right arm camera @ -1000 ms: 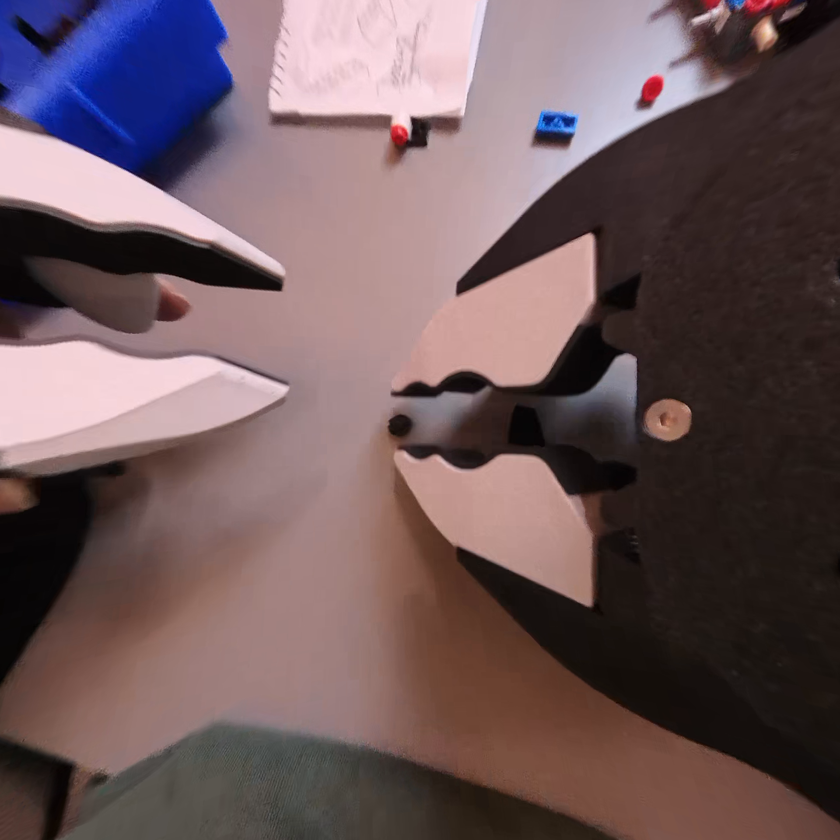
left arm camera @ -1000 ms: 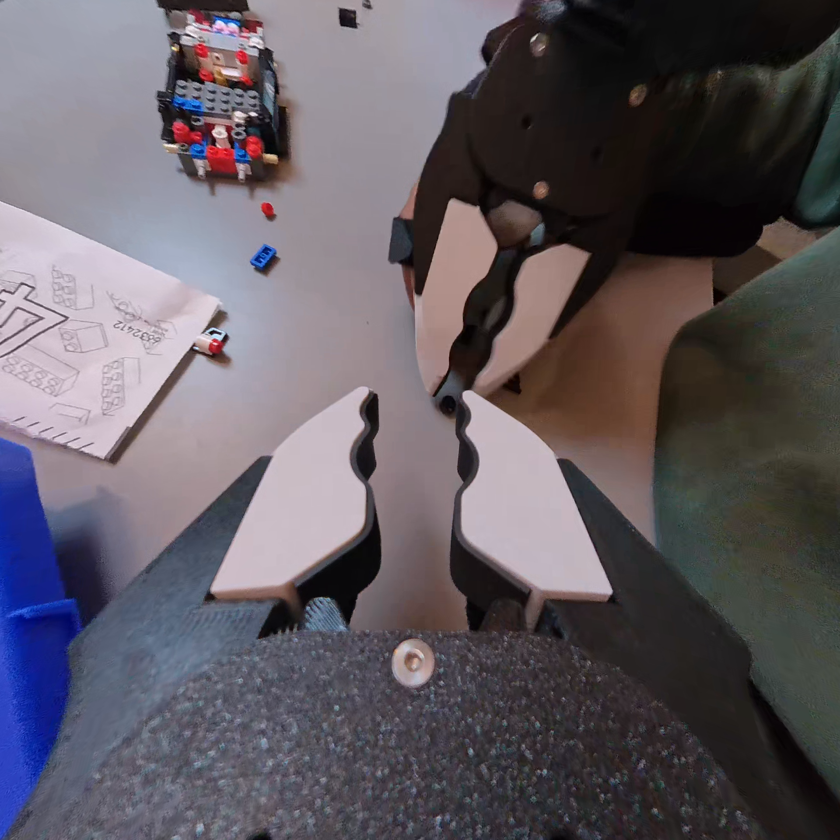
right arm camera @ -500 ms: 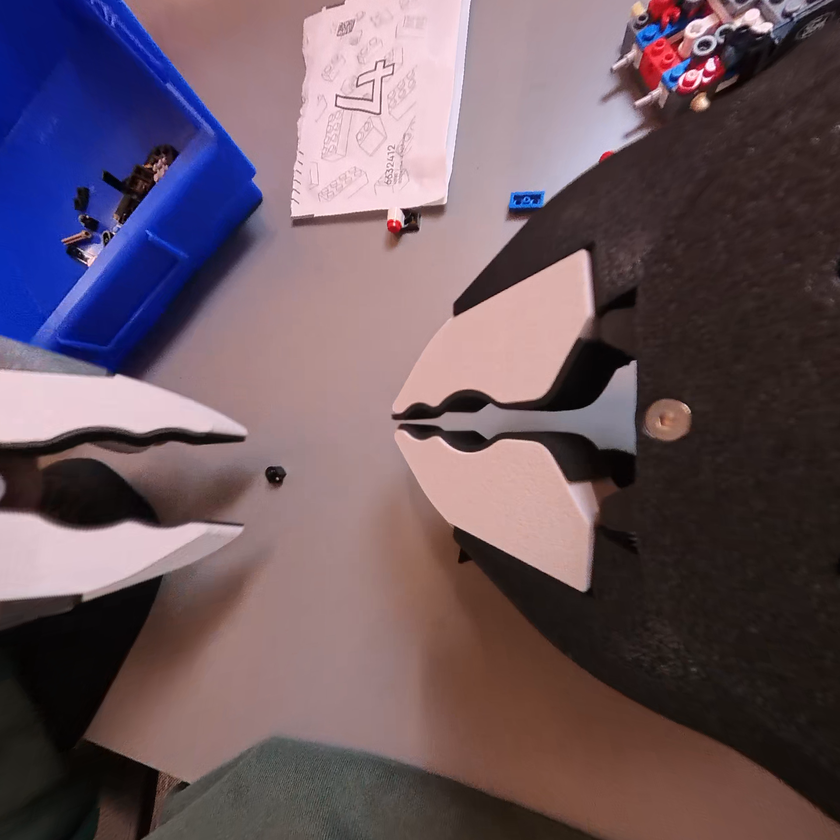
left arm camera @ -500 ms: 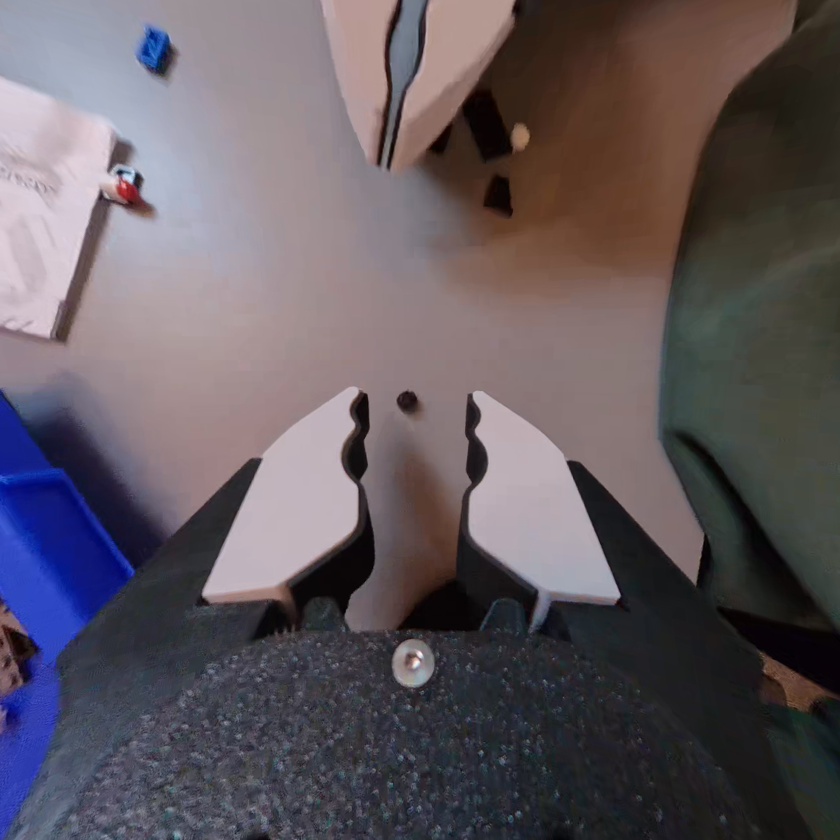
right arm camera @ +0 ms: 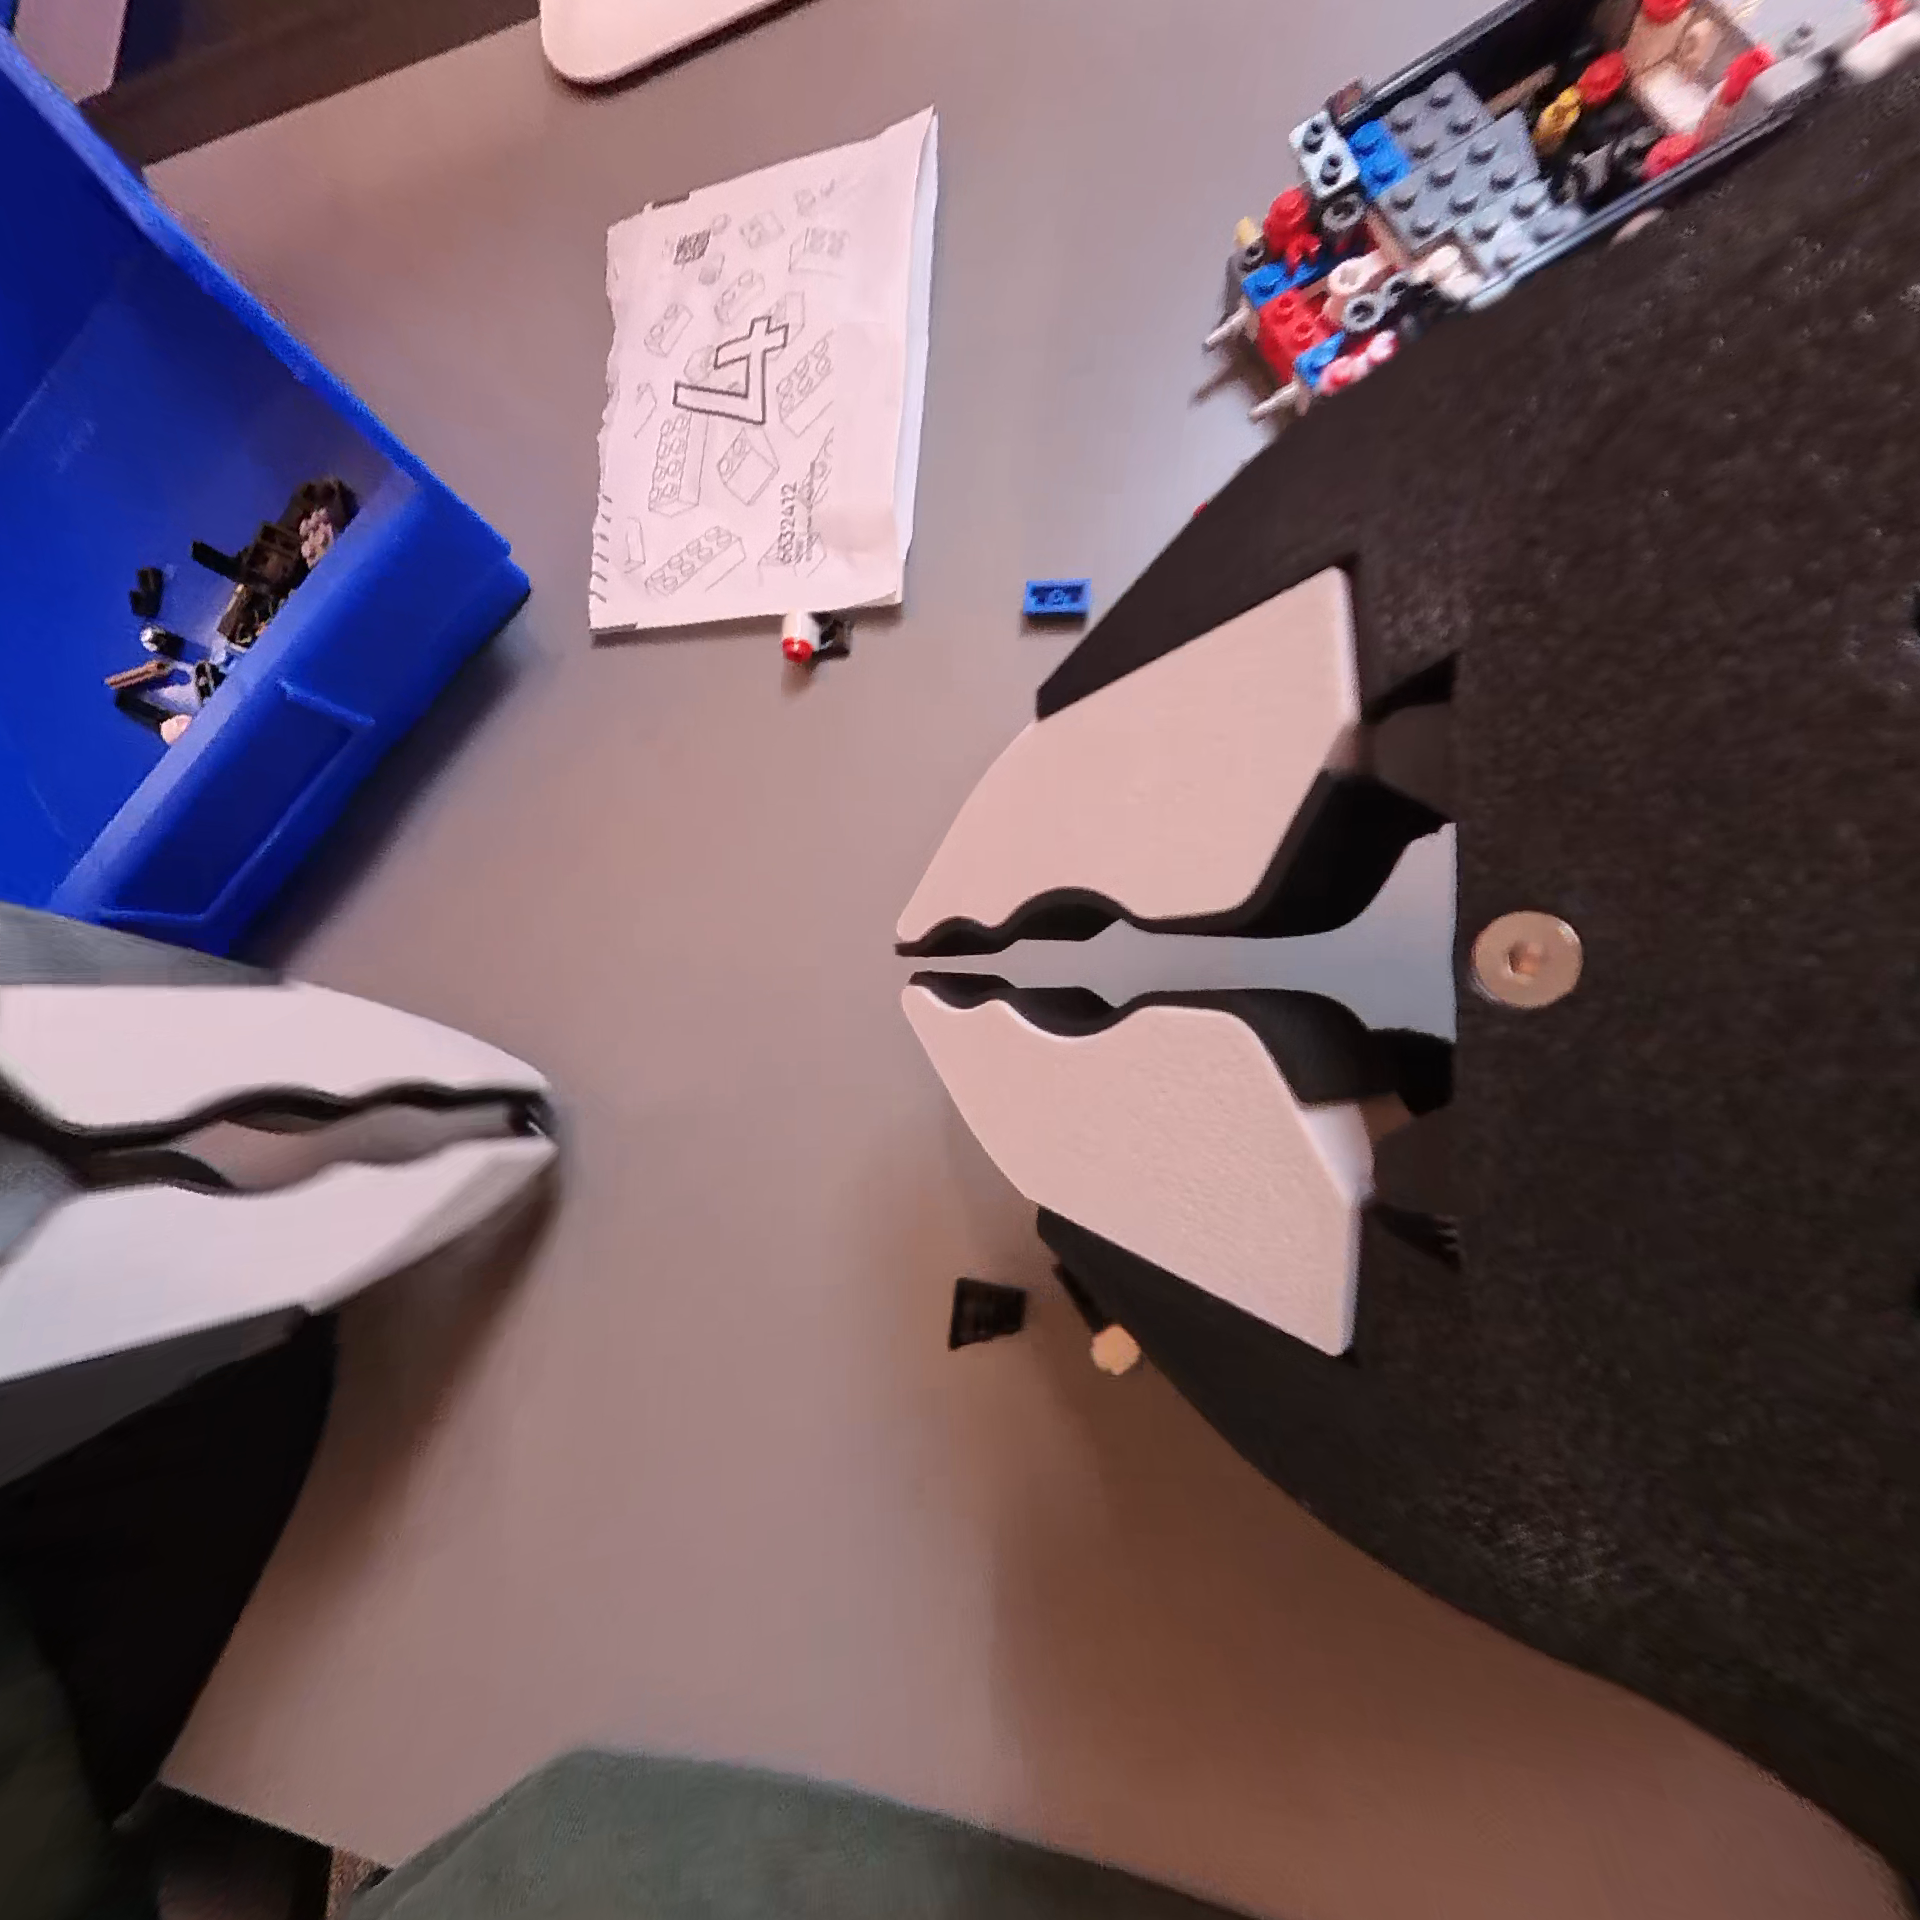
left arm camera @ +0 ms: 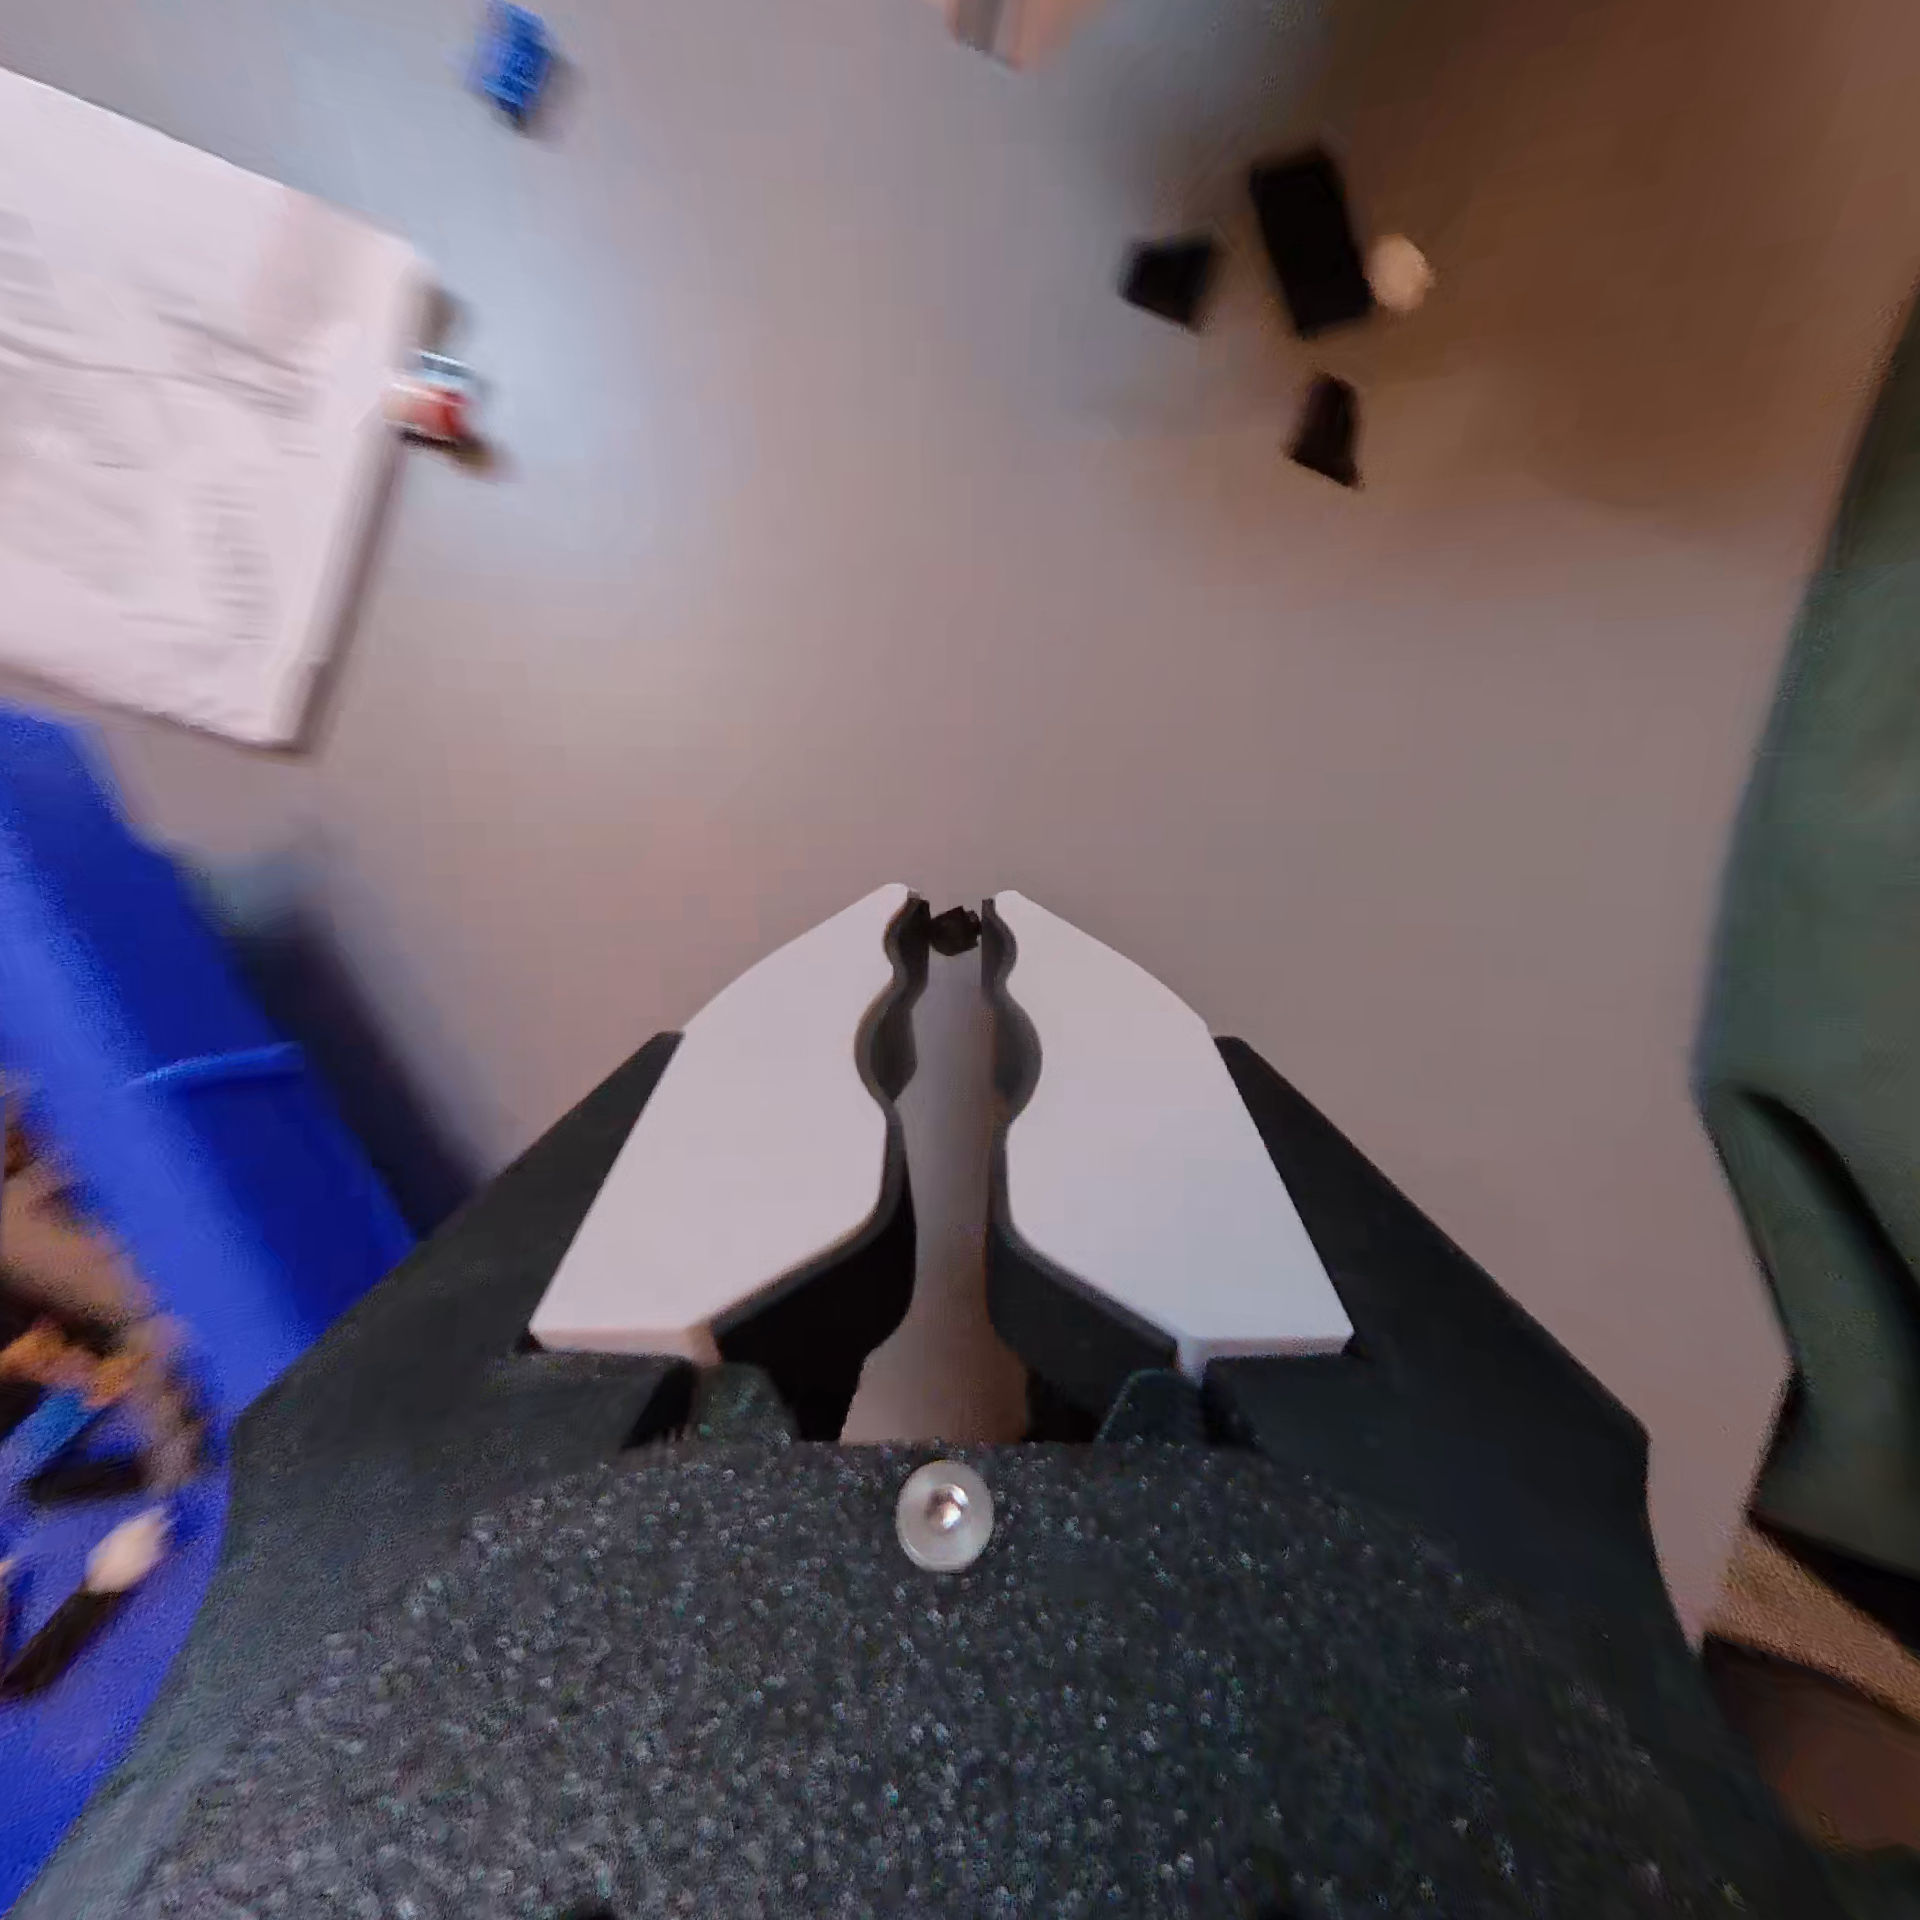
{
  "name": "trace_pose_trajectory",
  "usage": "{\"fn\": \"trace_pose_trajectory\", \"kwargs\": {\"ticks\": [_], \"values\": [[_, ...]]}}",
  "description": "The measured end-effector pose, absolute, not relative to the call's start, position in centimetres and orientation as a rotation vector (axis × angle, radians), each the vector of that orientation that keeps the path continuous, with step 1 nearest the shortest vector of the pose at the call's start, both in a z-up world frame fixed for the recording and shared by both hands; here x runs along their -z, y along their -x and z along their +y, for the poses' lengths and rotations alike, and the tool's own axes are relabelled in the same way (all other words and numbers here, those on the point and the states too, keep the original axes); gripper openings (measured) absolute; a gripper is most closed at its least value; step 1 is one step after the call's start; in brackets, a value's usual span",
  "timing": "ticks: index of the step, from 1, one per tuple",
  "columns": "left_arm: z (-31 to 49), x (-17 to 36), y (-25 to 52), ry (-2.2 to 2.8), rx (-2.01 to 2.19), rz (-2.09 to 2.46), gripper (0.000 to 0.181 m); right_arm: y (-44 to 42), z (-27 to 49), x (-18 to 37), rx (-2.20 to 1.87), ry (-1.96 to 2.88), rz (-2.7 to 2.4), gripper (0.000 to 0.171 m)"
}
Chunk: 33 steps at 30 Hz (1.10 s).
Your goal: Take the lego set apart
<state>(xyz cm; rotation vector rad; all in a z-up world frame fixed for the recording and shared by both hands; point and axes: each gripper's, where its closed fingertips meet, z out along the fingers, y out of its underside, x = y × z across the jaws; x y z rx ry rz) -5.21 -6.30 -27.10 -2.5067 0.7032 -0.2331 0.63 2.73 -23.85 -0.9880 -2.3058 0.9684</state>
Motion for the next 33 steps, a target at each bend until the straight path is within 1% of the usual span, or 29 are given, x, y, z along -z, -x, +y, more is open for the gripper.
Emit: {"fn": "trace_pose_trajectory", "kwargs": {"ticks": [4, 5, 6, 7, 8, 12, 20, 23, 27, 30, 33], "values": [[-3.1, 21.4, 12.9, 2.325, -0.22, 0.241, 0.01, -2.5, 2.8, 24.8, -0.93, 0.987, -2.439, 0.006], [-3.0, 20.5, 14.8, 2.288, -0.285, 0.11, 0.01, -3.2, 2.3, 25.3, -0.933, 0.982, -2.494, 0.008], [-3.2, 20.2, 16.2, 2.286, -0.313, 0.003, 0.014, -3.7, 1.9, 25.9, -0.926, 0.984, -2.545, 0.012], [-3.5, 20.7, 17.1, 2.321, -0.322, -0.064, 0.036, -4.0, 1.6, 26.5, -0.902, 0.991, -2.584, 0.017], [-3.8, 21.3, 17.7, 2.354, -0.336, -0.103, 0.049, -4.1, 1.6, 27.1, -0.862, 1.001, -2.606, 0.021], [-3.9, 22.8, 17.5, 2.394, -0.305, -0.106, 0.062, -4.2, 1.4, 28.4, -0.812, 1.026, -2.646, 0.022], [-3.6, 22.6, 17.1, 2.358, -0.294, -0.057, 0.062, -4.0, 1.0, 28.7, -0.798, 1.039, -2.65, 0.016], [-2.5, 21.0, 15.9, 2.238, -0.282, 0.008, 0.051, -3.8, 1.1, 28.6, -0.786, 1.01, -2.635, 0.016], [-0.9, 19.5, 10.3, 2.086, 0.12, 0.095, 0.046, -2.2, 1.2, 26.6, -0.892, 0.992, -2.493, 0.016], [-0.3, 18.5, 6.6, 1.976, 0.468, 0.089, 0.044, -0.2, 1.6, 23.0, -0.986, 0.921, -2.261, 0.016], [0.2, 17.5, 4.9, 1.861, 0.765, -0.005, 0.034, 1.1, 1.3, 19.4, -1.068, 0.823, -2.032, 0.016]]}}
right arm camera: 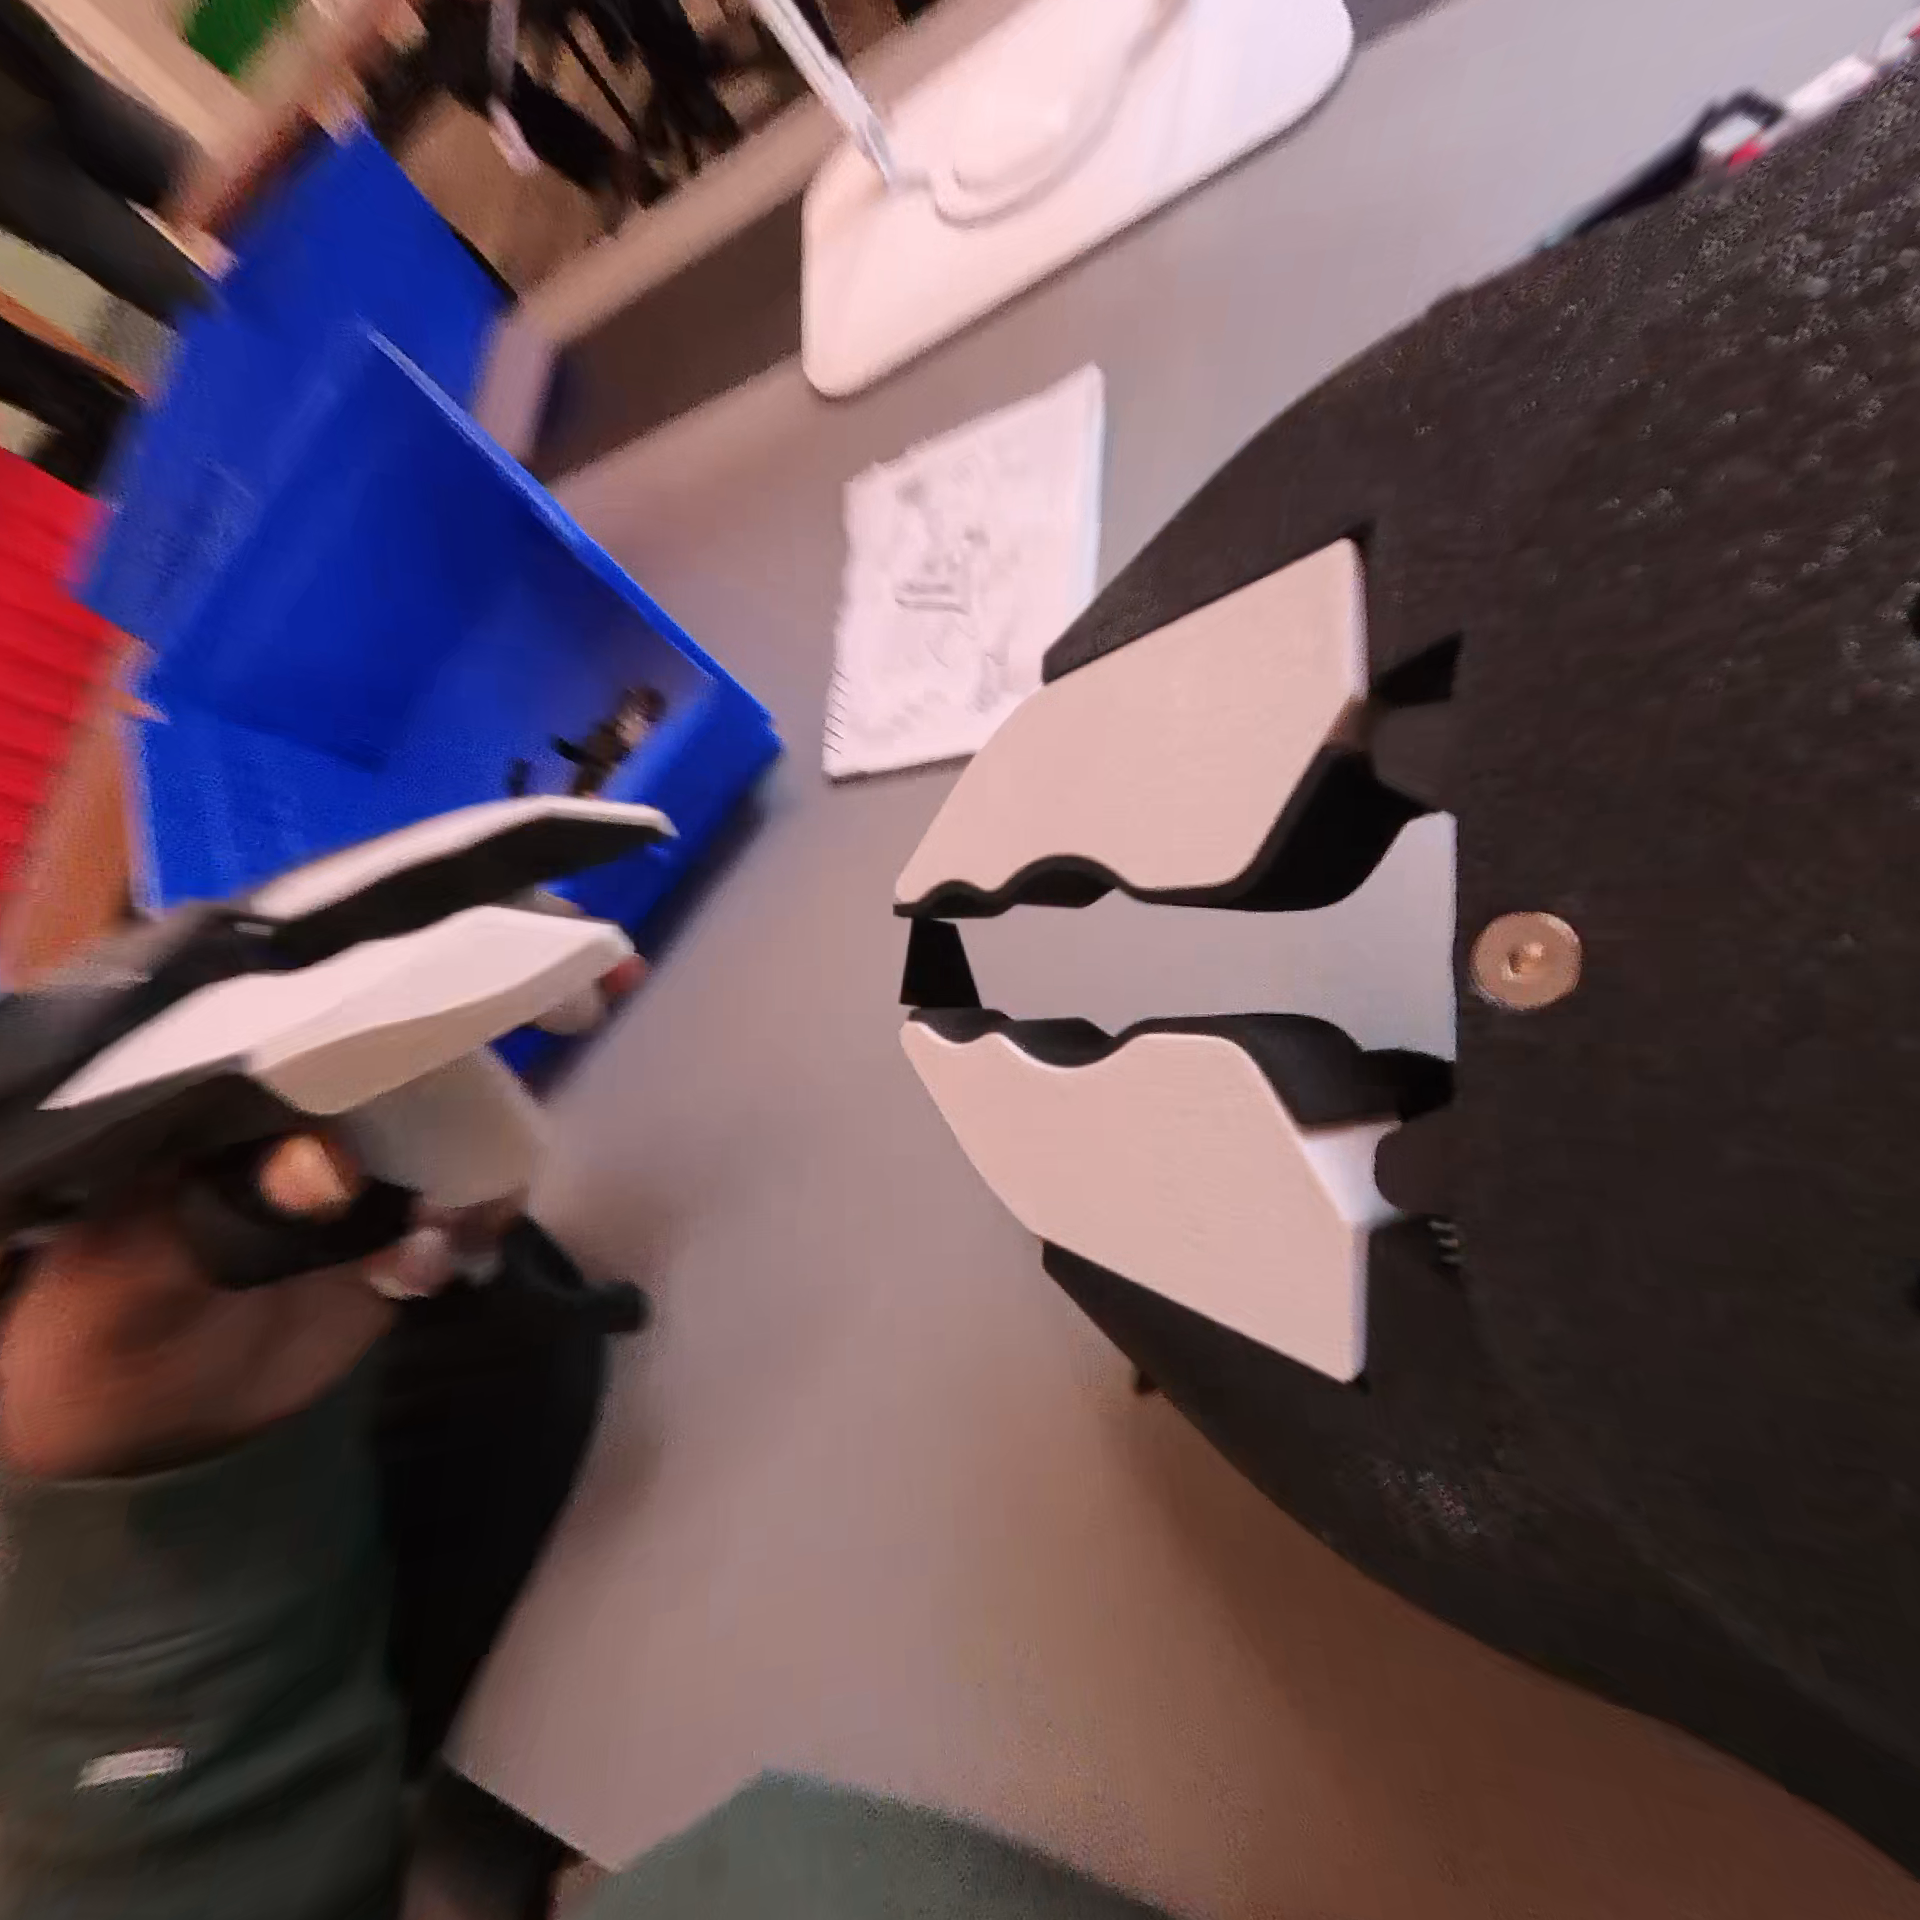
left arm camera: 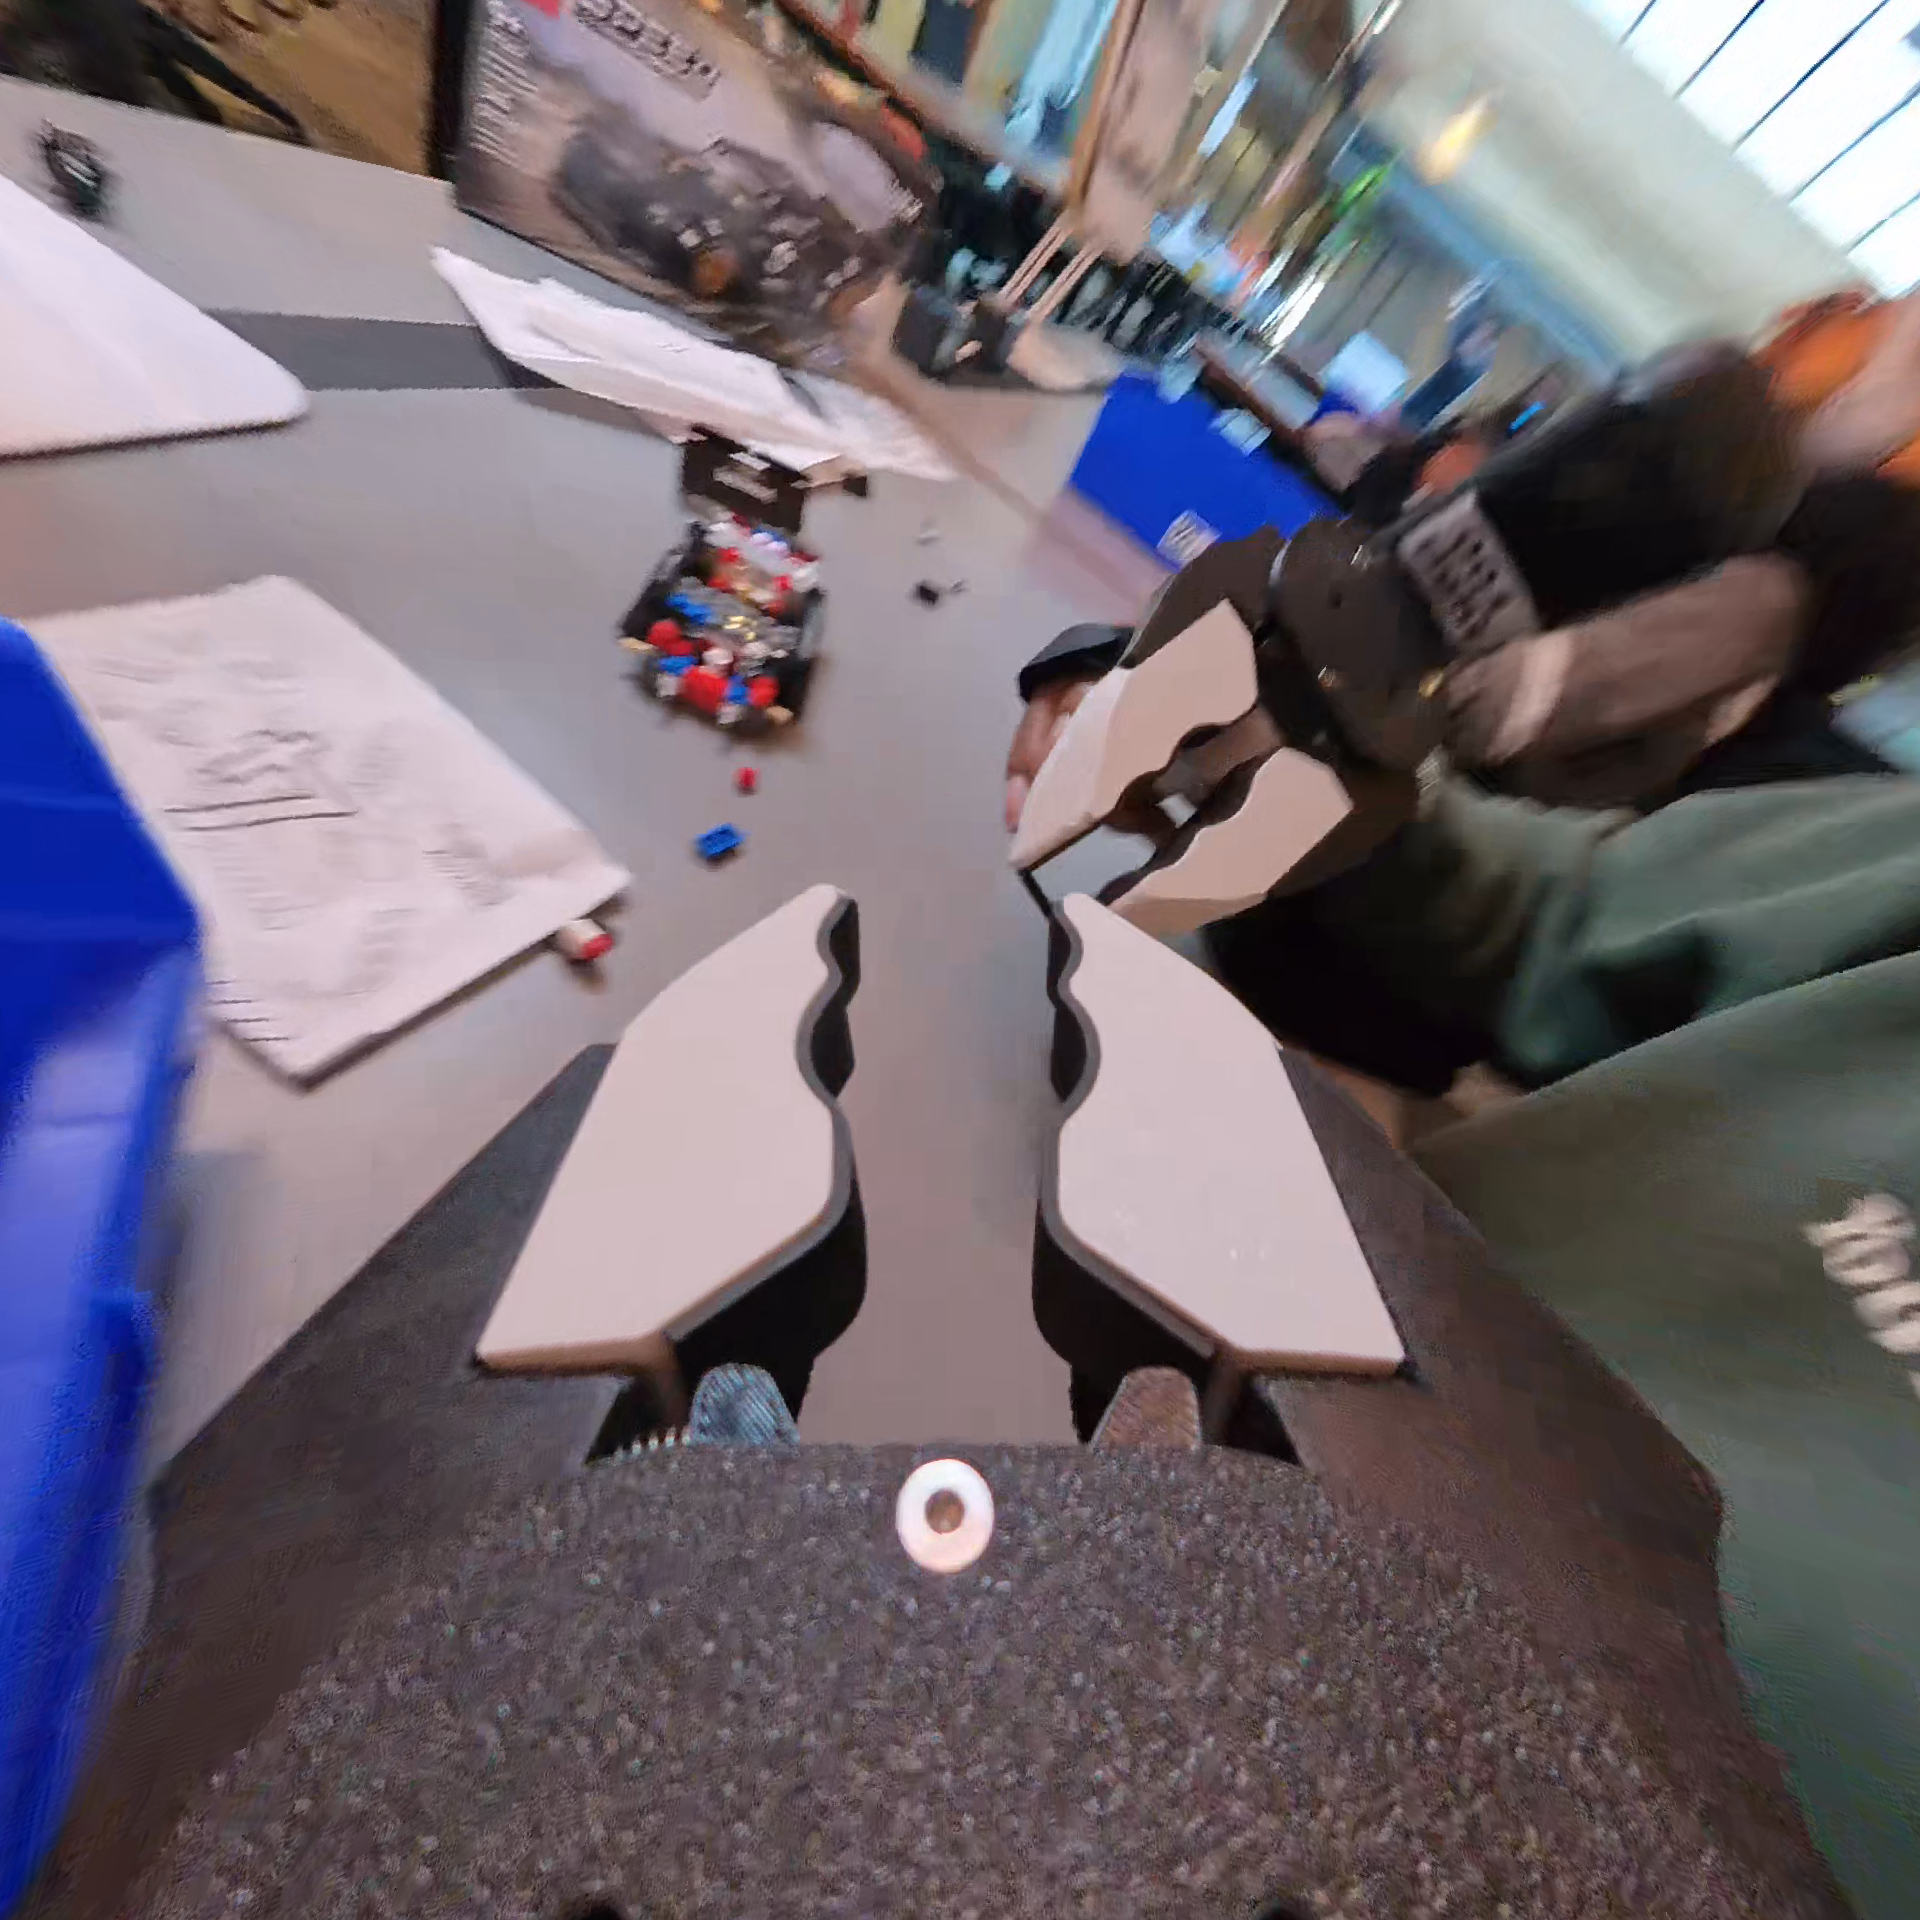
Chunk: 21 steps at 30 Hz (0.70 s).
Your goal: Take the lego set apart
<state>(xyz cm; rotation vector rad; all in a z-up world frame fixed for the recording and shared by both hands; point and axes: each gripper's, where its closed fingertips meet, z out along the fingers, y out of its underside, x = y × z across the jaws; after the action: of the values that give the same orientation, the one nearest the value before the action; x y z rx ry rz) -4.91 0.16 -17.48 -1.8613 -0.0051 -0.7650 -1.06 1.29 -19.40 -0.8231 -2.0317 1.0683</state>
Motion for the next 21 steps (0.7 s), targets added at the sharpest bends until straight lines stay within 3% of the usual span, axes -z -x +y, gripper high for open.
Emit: {"fn": "trace_pose_trajectory", "kwargs": {"ticks": [11, 17, 21], "values": [[0.4, 17.3, 1.6, 1.765, 1.245, -0.126, 0.026, 2.1, -0.4, 17.5, -0.901, 0.64, -1.854, 0.016], [0.2, 17.4, 0.5, 1.783, 1.256, -0.06, 0.003, 2.1, -1.0, 17.2, -0.847, 0.584, -1.842, 0.016], [0.5, 17.1, 2.0, 1.812, 1.07, -0.025, 0.003, 2.2, -0.4, 16.9, -0.809, 0.588, -1.825, 0.017]]}}
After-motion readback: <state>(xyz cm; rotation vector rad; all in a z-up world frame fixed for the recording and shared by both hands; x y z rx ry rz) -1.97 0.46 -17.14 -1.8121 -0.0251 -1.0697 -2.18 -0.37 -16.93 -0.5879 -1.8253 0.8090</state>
